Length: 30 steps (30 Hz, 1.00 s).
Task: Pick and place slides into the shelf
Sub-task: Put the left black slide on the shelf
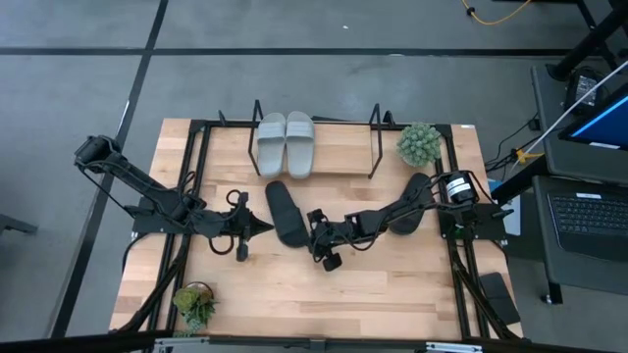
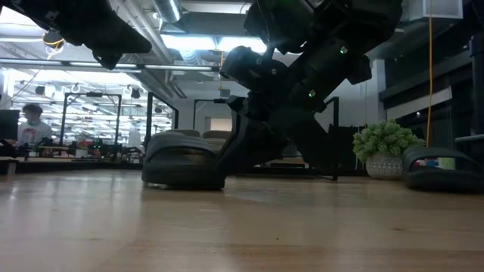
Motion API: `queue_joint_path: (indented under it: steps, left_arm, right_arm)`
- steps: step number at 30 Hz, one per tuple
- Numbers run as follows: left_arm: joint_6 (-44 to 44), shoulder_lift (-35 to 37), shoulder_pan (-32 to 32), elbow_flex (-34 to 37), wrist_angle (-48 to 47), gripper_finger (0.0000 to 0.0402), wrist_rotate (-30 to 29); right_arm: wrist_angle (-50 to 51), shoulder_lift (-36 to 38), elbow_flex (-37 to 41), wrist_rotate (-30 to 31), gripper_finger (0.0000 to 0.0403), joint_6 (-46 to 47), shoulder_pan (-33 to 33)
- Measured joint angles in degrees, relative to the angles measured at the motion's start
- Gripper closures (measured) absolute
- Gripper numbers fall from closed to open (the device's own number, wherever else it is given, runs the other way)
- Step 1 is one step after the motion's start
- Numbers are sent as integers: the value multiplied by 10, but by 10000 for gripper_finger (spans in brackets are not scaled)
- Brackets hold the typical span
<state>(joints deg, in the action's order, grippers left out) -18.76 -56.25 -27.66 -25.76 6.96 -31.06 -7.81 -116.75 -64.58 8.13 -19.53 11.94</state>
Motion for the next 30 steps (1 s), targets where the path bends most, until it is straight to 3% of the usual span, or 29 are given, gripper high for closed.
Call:
queue_joint_path:
  steps: [16,30]
  left_arm:
    - [0,0,0,0,0,398,0]
    - [0,0,0,0,-1,398,0]
  right_arm:
    - [19,12,-4,-19,396,12,14]
    - [93,82,-48,-34,397,15,70]
